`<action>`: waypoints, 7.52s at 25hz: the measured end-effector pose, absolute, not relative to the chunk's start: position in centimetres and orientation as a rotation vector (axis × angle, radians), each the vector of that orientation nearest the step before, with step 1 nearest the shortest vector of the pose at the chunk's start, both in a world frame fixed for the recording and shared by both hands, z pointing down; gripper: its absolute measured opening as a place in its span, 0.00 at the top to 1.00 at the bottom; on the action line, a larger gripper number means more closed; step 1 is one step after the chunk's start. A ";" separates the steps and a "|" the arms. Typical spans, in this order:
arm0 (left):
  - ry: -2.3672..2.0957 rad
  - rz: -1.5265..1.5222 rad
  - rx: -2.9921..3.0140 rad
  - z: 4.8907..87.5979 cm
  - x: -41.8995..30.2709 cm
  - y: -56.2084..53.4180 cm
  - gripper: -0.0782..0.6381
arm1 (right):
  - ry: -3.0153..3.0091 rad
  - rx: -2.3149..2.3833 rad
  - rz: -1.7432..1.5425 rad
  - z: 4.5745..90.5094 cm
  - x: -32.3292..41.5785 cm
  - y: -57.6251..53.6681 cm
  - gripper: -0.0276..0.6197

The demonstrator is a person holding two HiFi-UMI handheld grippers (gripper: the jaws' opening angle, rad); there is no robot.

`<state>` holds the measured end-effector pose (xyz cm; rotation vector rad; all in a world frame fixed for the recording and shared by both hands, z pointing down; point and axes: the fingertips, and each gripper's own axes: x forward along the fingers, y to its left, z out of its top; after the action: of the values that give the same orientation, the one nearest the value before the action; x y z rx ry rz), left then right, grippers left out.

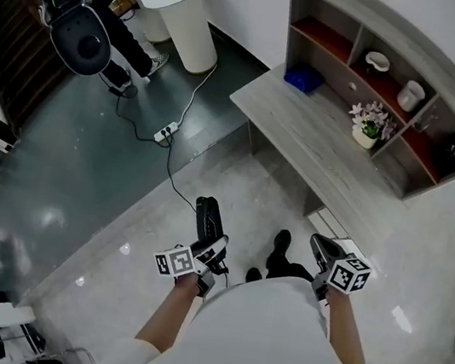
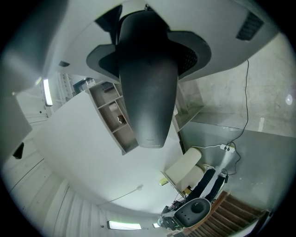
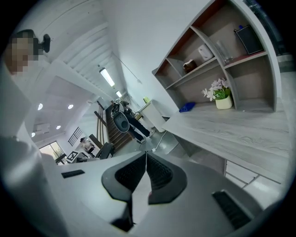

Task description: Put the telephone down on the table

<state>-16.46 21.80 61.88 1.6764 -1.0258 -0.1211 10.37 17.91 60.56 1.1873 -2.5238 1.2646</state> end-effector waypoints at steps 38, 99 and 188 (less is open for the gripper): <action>-0.967 0.009 1.746 61.5 -11.7 -7.0 0.47 | -2.419 1.233 1.385 63.0 16.3 -4.8 0.93; -0.700 1.278 1.985 86.6 -6.1 -43.8 0.47 | -1.942 1.886 1.623 67.2 8.2 -14.1 0.93; -0.719 0.505 2.268 58.7 -21.7 -10.4 0.88 | -2.313 1.855 1.240 58.2 3.6 1.2 0.93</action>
<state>-21.72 -10.40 58.71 2.2683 -0.7187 0.5045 3.55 1.21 58.22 1.8547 -2.3125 1.2403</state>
